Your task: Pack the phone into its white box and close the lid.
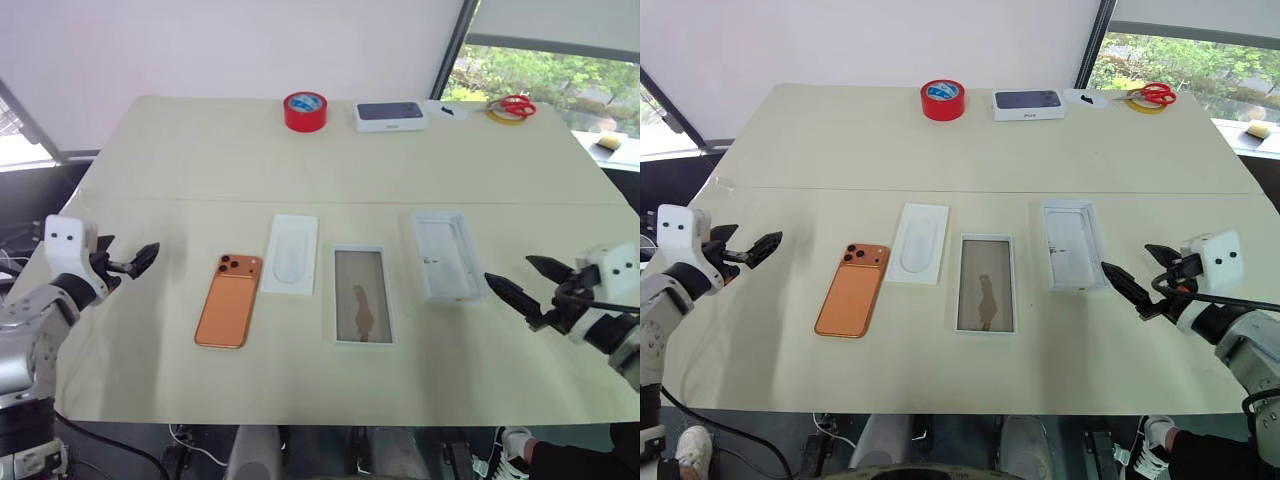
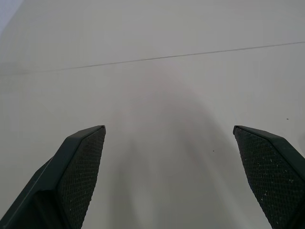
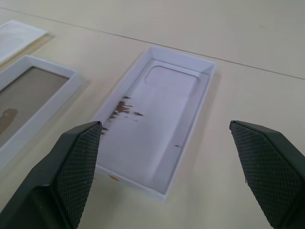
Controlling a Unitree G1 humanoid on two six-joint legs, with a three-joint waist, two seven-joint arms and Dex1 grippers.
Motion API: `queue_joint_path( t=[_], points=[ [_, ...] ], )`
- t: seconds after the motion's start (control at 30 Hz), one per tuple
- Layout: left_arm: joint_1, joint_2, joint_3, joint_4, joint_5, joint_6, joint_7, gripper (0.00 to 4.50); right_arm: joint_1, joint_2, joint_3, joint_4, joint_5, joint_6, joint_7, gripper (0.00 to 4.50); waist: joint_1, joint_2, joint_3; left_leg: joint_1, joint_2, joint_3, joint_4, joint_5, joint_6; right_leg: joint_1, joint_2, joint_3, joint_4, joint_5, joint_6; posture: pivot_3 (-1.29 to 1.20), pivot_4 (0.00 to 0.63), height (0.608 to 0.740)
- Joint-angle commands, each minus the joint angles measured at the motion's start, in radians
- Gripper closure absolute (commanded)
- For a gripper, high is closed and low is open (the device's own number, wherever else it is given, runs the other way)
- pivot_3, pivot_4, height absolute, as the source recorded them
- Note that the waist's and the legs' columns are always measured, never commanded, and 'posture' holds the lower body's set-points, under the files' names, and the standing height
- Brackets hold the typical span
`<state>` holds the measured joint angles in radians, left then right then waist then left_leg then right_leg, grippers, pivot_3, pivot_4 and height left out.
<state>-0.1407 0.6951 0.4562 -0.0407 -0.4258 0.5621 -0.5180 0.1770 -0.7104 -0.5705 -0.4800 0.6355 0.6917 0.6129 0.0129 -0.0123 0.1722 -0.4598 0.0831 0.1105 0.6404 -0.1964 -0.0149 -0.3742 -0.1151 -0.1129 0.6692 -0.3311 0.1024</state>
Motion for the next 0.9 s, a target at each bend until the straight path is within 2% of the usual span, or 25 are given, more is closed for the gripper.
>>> queue_joint_path(
  t=[0.03,0.27,0.47,0.63,0.8,0.9],
  points=[
    [-0.025,0.014,0.016,-0.015,-0.001,-0.017,0.004,0.0,-0.015,0.002,-0.003,-0.023,0.012,-0.015,-0.004,0.01,0.0,0.0,0.0,0.0,0.0,0.0,0.0,0.0,0.0,0.0,0.0,0.0,0.0,0.0,0.0,0.0,0.15,0.73],
    [-0.036,-0.004,-0.004,-0.056,-0.011,0.004,0.013,0.0,-0.045,-0.002,0.016,-0.026,0.008,-0.025,-0.003,0.01,-0.001,0.0,0.0,0.0,0.0,0.0,0.0,0.0,0.0,0.001,0.0,0.0,0.0,0.0,0.0,0.0,0.15,0.73],
    [-0.067,-0.069,-0.097,-0.172,-0.06,0.092,0.017,0.0,-0.109,-0.024,0.077,-0.039,-0.002,-0.024,0.001,0.01,0.001,0.0,0.0,0.0,0.0,0.0,0.0,0.0,0.0,0.001,0.0,0.0,0.0,0.0,0.0,0.0,0.15,0.73],
    [-0.152,-0.169,-0.242,-0.267,-0.122,0.249,0.054,0.0,-0.162,-0.04,0.167,-0.057,-0.05,-0.05,-0.002,0.01,0.0,0.0,0.0,0.0,-0.001,0.0,0.001,0.0,0.0,0.003,0.0,0.0,0.001,0.0,0.0,0.0,0.15,0.73],
    [-0.322,-0.307,-0.281,-0.267,-0.143,0.514,0.254,0.0,-0.228,-0.036,0.244,-0.061,-0.081,-0.047,-0.018,0.01,-0.001,0.0,0.0,0.0,-0.001,0.0,0.003,0.0,0.0,0.003,0.001,0.0,0.003,0.0,0.0,0.0,0.15,0.73],
    [-0.397,-0.38,-0.242,-0.232,-0.155,0.642,0.345,0.0,-0.235,-0.034,0.25,-0.053,-0.094,-0.056,-0.016,0.01,-0.001,0.0,0.0,0.0,-0.001,0.0,0.003,0.001,0.0,0.003,0.001,0.0,0.004,0.0,0.001,0.0,0.15,0.73]
  ],
)
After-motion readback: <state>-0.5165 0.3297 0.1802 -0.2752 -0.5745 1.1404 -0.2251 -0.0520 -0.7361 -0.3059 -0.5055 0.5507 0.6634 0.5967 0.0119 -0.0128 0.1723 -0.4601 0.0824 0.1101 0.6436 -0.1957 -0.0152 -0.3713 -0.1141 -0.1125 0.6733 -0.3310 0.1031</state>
